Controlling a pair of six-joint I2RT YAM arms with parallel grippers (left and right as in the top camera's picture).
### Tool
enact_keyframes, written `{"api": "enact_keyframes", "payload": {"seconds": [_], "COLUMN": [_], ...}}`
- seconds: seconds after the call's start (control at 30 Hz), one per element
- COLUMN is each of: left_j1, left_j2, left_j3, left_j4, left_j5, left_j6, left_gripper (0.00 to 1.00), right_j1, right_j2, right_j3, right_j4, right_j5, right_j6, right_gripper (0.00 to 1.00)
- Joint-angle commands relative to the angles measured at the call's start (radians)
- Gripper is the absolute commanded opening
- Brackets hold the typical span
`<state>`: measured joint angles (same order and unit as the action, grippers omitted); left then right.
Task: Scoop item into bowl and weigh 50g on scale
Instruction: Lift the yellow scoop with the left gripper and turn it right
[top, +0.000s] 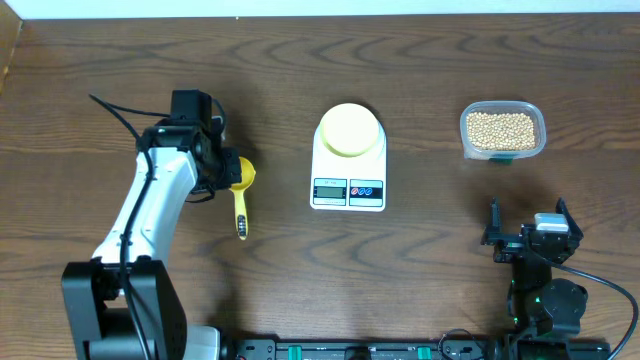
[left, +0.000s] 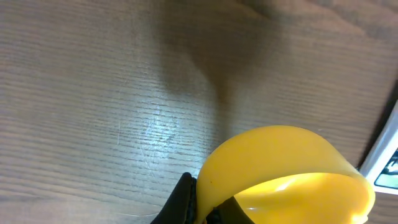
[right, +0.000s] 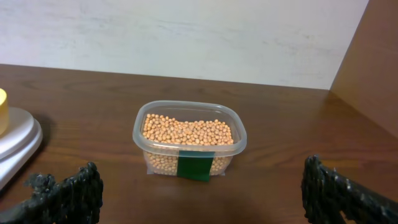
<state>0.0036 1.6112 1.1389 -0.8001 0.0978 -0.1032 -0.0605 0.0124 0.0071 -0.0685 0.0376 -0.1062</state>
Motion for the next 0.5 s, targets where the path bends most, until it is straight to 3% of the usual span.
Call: {"api": "enact_keyframes", "payload": {"seconds": [0.0,0.47], "left_j1": [0.002,0.002], "left_j2": [-0.018,-0.018], "left_j3": [0.006,0.006], "left_j4": [-0.002,-0.002], "left_j5": [-0.012,-0.012], "left_j6": [-0.06,-0.124], "left_gripper": [0.08,0.08], "right_j1": [0.01,0.01], "right_j2": [-0.006,-0.006], "right_j3": [-0.002,-0.002], "right_j4": [-0.003,-0.003], "right_j5": [0.002,0.001], "right_j6": [0.001,0.001], "right_gripper": [0.99,0.99]}}
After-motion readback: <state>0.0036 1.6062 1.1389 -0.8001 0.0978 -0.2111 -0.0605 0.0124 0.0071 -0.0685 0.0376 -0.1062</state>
